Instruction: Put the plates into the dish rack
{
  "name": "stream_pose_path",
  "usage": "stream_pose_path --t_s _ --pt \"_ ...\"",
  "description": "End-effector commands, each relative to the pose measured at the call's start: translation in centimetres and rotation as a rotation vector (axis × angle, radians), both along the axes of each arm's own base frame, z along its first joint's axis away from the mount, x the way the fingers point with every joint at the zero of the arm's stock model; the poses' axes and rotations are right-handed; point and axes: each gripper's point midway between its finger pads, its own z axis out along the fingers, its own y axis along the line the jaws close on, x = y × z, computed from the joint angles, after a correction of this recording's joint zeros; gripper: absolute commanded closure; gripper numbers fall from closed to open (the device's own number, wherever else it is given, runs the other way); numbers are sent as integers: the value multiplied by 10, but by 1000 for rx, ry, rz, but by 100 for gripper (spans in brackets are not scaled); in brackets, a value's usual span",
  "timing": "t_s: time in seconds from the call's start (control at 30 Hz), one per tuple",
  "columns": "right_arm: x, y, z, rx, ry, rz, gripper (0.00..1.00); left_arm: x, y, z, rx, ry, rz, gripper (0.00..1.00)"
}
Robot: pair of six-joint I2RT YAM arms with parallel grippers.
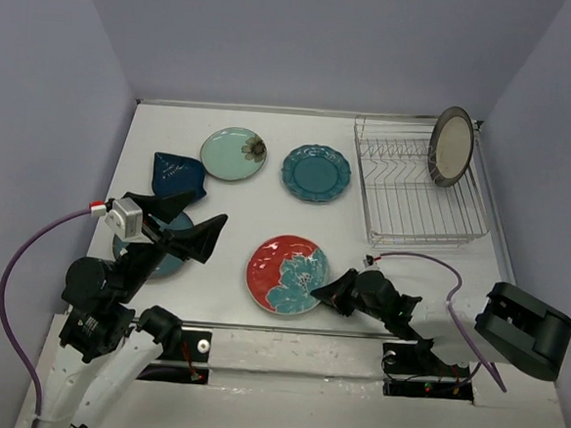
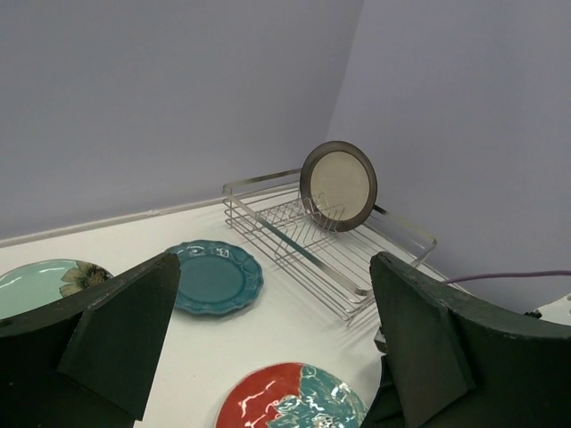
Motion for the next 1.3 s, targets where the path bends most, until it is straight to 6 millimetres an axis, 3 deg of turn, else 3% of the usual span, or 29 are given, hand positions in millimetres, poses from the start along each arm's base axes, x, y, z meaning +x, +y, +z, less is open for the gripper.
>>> stream_pose_path --t_s 0.0,0.03,0.07,0.13,0.23,0.27,0.3,0.33,0.43,0.6,0.67,0.7,0.77,0.8,0.9,0.93,1.07,1.27 --pt "15 -12 6 -202 -125 13 93 -3 0 16 -18 -50 -8 1" --pt "15 -17 8 -268 -139 35 93 -3 0 16 -19 -52 -7 1" --pt "32 -5 53 -223 -239 11 93 -3 0 16 -19 -53 -7 1" --pt "49 -3 109 -255 -387 15 93 -3 1 17 -20 -54 -4 1" --pt "70 -20 157 -401 -560 -14 93 -3 1 17 -20 -54 -2 1" --pt "87 -29 195 -464 -651 -66 93 -4 0 17 -20 -54 -9 1" --pt "93 -32 214 -488 -698 -83 93 -3 0 16 -18 -52 -10 1" --pt "105 -37 256 -485 -763 -138 93 -3 0 16 -18 -53 -12 1" --pt "132 -67 304 -638 -870 -237 93 -3 -1 16 -17 -52 -13 1" --pt "190 -144 388 -877 -972 -447 93 -4 0 16 -19 -57 -11 1" --pt "204 -166 403 -964 -978 -503 93 -5 0 17 -19 -60 -13 1" --pt "213 -186 410 -1028 -980 -534 93 -6 1 18 -21 -63 -13 1" --pt "230 -204 426 -1093 -984 -576 93 -7 0 18 -22 -64 -16 1" --pt "238 -225 432 -1149 -973 -610 93 -7 0 18 -22 -65 -19 1" --pt "262 -246 445 -1235 -977 -634 93 -9 -1 19 -24 -66 -26 1" --pt "267 -261 444 -1318 -955 -632 93 -9 -1 19 -25 -67 -27 1" --pt "295 -289 451 -1452 -935 -640 93 -11 -2 19 -24 -68 -36 1" --pt "325 -305 437 -1579 -891 -565 93 -13 -2 20 -25 -71 -41 1"
